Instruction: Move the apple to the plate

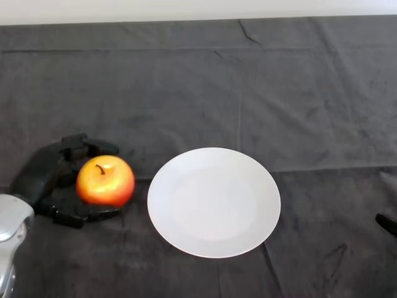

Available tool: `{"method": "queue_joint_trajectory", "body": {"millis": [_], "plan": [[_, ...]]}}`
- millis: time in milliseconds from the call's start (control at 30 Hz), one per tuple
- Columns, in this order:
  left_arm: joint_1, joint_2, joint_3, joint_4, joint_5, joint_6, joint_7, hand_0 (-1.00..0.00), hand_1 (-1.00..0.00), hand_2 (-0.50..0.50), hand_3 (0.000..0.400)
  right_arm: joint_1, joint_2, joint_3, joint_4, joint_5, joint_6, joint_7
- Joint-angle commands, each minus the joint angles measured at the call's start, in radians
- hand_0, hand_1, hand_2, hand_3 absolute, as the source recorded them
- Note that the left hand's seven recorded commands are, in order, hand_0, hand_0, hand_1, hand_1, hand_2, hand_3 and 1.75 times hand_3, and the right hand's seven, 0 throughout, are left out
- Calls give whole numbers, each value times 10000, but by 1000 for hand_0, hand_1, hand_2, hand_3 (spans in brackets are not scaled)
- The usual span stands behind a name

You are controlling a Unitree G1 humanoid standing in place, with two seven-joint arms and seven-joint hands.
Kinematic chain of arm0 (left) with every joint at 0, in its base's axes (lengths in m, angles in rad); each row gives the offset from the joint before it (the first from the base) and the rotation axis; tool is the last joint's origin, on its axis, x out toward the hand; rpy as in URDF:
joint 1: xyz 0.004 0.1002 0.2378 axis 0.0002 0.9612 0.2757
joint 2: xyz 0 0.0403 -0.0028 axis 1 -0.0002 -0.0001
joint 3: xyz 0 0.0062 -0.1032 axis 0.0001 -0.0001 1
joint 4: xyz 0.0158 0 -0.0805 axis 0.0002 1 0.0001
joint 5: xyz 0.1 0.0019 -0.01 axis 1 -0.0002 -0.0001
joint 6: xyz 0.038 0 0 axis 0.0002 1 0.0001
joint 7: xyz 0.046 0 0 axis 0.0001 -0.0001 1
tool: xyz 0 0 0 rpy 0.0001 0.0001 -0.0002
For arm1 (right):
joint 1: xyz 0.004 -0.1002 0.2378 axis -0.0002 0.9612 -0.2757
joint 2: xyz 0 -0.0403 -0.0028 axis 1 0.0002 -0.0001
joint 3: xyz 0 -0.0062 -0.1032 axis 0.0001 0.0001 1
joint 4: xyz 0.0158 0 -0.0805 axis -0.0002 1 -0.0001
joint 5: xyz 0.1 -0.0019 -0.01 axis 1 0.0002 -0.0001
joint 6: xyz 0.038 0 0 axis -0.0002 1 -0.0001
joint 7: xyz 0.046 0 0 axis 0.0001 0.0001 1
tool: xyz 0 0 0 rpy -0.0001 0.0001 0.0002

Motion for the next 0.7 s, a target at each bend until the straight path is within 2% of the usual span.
{"method": "queue_joint_trajectory", "body": {"millis": [33,233,400,700], "plan": [[412,54,-393,-677,216,121,164,-1000,-1000,0,400,302,363,-95,242,148,443,52],[687,23,-769,-1283,492,-255,234,-1000,-1000,0,400,313,375,-126,213,127,473,67],[748,-13,-1058,-1226,655,-642,244,-1000,-1000,0,400,311,384,-145,223,114,478,87],[606,-201,-1706,-1047,1159,-852,425,-1000,-1000,0,400,297,396,-162,275,103,462,120]]}}
